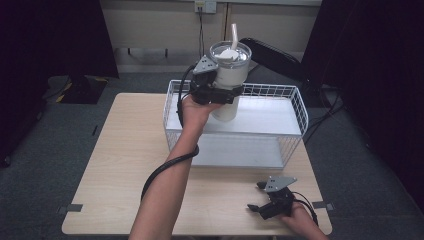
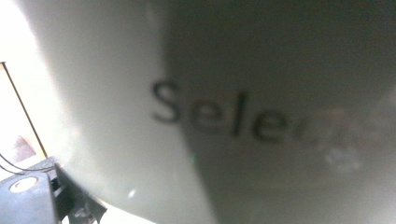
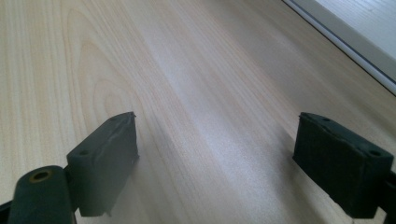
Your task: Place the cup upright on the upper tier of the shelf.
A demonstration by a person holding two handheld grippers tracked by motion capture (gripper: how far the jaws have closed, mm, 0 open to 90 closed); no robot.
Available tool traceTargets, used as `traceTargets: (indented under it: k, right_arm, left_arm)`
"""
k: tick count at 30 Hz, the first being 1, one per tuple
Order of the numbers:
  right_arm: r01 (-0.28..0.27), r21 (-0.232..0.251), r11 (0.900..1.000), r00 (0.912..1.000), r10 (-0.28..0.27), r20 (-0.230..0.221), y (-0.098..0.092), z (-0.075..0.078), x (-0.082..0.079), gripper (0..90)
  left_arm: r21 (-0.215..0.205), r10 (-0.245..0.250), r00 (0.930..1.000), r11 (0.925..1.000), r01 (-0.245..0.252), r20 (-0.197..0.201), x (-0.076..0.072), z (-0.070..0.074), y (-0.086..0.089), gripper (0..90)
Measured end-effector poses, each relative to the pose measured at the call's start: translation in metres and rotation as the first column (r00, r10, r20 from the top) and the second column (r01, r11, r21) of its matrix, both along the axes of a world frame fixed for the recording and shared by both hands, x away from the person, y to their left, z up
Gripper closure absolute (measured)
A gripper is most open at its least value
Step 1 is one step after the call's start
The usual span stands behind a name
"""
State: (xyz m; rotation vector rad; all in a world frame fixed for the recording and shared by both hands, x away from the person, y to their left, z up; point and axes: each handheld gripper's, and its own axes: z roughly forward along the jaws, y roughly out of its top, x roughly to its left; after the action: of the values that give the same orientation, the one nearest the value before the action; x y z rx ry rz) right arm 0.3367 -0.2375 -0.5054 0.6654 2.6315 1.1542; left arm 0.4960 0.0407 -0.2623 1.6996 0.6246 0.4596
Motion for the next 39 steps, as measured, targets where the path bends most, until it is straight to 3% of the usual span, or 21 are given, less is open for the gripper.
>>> traceTargets:
  k: [10, 17, 19, 26, 30, 32, 37, 39]
  right_arm:
    - [0.0, 0.0, 1.0, 1.0, 0.0, 0.0, 0.0, 0.0, 0.0, 13.1]
    - [0.0, 0.0, 1.0, 1.0, 0.0, 0.0, 0.0, 0.0, 0.0, 13.1]
    - [0.0, 0.0, 1.0, 1.0, 0.0, 0.0, 0.0, 0.0, 0.0, 13.1]
    - [0.0, 0.0, 1.0, 1.0, 0.0, 0.0, 0.0, 0.0, 0.0, 13.1]
    - [0.001, 0.0, 1.0, 1.0, -0.001, 0.0, 0.0, 0.0, 0.0, 13.1]
    - [0.0, 0.0, 1.0, 1.0, 0.0, 0.0, 0.0, 0.0, 0.0, 13.1]
    - [0.001, 0.001, 1.0, 1.0, -0.001, 0.0, 0.0, 0.0, 0.0, 13.1]
    - [0.001, 0.001, 1.0, 1.0, -0.001, 0.0, 0.0, 0.0, 0.0, 13.1]
  left_arm:
    - [0.002, 0.017, 0.9999, 0.9999, -0.017, -0.002, -0.002, -0.001, 0.0, 8.4]
    - [-0.022, 0.026, 0.9996, 0.9994, -0.025, 0.014, -0.005, -0.007, 0.003, 8.1]
    - [-0.033, 0.03, 0.9995, 0.999, -0.03, -0.011, -0.006, -0.009, 0.003, 7.4]
    - [-0.038, 0.027, 0.9992, 0.9989, -0.029, -0.029, -0.008, -0.017, 0.007, 7.1]
    - [-0.024, 0.027, 0.9988, 0.9993, -0.028, -0.04, -0.01, -0.018, 0.01, 7.3]
    - [0.003, 0.029, 0.9985, 0.9996, -0.028, -0.047, -0.013, -0.02, 0.012, 7.8]
    - [0.004, 0.013, 0.9982, 0.9999, -0.013, -0.058, -0.02, -0.023, 0.023, 12.2]
    - [0.034, 0.007, 0.9971, 0.9994, -0.004, -0.075, -0.022, -0.023, 0.028, 14.9]
